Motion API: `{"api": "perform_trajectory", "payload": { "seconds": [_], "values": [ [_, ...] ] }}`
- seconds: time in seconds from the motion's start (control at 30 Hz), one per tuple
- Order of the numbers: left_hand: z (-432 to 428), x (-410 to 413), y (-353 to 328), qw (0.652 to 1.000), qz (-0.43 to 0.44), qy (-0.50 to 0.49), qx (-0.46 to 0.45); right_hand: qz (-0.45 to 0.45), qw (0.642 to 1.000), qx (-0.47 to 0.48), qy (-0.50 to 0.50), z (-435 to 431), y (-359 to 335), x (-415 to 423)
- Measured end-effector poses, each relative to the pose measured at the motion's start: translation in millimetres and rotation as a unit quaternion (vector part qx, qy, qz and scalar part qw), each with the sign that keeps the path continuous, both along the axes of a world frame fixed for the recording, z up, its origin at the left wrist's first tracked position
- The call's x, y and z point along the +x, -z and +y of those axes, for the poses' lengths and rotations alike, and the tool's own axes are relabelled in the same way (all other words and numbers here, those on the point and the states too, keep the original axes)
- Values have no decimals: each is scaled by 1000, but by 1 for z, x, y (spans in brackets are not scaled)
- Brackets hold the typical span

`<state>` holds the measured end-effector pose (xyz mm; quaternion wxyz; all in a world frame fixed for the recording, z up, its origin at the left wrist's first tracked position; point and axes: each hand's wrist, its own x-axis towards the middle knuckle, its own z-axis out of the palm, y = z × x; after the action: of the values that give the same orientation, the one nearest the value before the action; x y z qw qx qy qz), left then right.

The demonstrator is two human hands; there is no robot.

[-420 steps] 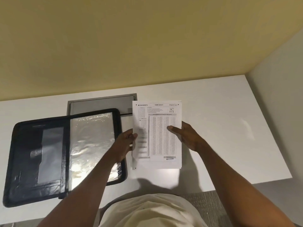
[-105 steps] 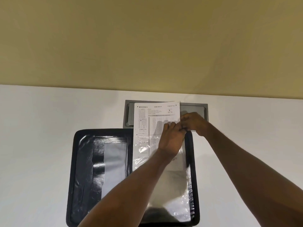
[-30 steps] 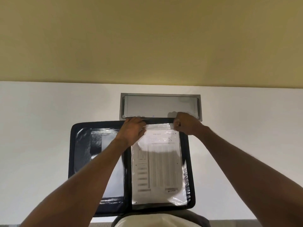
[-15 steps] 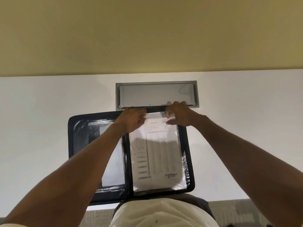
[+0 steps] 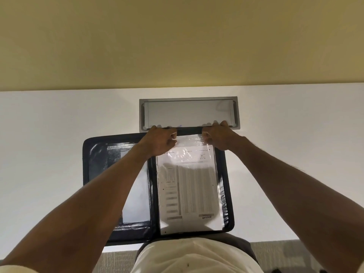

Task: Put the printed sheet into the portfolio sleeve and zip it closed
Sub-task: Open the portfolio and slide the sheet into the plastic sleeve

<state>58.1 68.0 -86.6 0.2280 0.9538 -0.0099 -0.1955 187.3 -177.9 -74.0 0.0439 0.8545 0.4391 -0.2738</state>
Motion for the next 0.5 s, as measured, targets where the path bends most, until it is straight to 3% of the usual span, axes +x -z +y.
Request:
{"api": "perform_trajectory", "payload": {
  "seconds": [0.17, 0.4, 0.5],
  "values": [
    [-3, 2, 1, 998, -7, -13, 56, 13, 998, 8, 62, 0, -3, 0],
    [-16, 1, -7, 994, -23, -109, -4, -44, 986, -22, 158, -1, -2, -12],
    [-21, -2, -15, 989, -74, -124, -2, -83, 977, -4, 197, -8, -4, -20]
  ]
}}
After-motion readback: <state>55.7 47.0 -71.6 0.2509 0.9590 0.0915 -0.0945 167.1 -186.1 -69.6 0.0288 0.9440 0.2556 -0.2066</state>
